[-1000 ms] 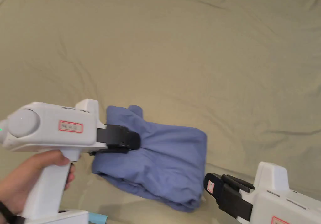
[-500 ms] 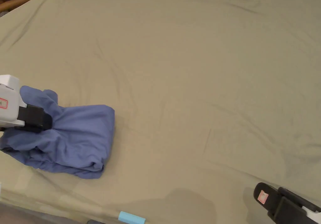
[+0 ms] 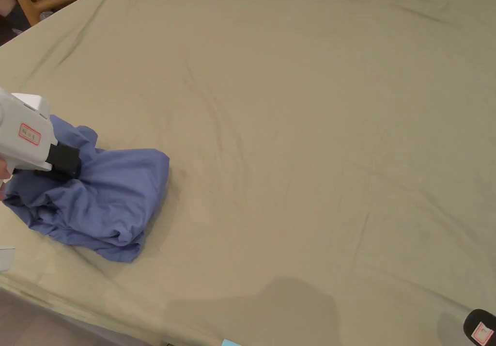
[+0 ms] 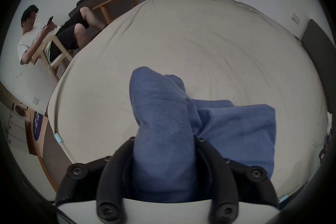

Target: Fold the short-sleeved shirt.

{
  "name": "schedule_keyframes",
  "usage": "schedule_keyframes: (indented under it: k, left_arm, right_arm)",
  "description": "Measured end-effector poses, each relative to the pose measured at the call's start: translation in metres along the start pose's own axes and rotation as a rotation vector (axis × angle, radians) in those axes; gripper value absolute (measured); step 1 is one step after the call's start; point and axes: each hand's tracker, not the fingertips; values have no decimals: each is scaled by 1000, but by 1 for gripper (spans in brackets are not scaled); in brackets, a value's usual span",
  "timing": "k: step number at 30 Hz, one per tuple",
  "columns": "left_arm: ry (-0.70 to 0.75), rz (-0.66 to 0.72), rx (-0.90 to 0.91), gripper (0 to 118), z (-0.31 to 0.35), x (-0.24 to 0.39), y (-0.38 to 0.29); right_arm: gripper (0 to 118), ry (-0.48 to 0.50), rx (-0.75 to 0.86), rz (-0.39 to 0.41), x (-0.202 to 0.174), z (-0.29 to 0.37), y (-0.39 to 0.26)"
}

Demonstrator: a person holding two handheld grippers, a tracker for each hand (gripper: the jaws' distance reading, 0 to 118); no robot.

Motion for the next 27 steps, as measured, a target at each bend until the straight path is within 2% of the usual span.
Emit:
schedule_keyframes:
  k: [2, 5, 8, 9, 11, 12, 14, 16, 20, 23, 27]
  left_arm:
    - [1, 51, -12, 53, 4, -12, -1]
    - [-9, 193, 5, 52, 27, -37, -4]
    - [32, 232, 126, 51, 71, -50, -16]
    - [74, 211, 186, 42, 87, -47, -22]
    - [209, 86, 323, 0, 123, -28, -37]
    - [231, 45, 386, 0, 139, -18, -48]
    - [171, -67, 488, 0, 172, 10, -67]
    - [110, -113, 620, 0, 199, 47, -83]
    - [-27, -64, 815, 0, 231, 122, -101]
    - [-93, 19, 947, 0, 246, 179, -121]
    - [-149, 6, 1108, 0, 253, 237, -151]
  right_arm:
    - [2, 7, -5, 4, -1, 1, 1]
    - [2, 20, 7, 25, -5, 6, 2]
    - [2, 32, 33, 38, -8, 12, 6]
    - [2, 30, 46, 47, -9, 14, 7]
    - [2, 26, 83, 65, -10, 22, 12]
    - [2, 22, 108, 73, -10, 27, 14]
    - [2, 6, 175, 83, -11, 40, 21]
    - [2, -26, 258, 109, -12, 56, 29]
    - [2, -145, 461, 216, -23, 91, 43]
    - [2, -128, 590, 227, -5, 118, 40]
    - [2, -164, 745, 282, -7, 159, 33]
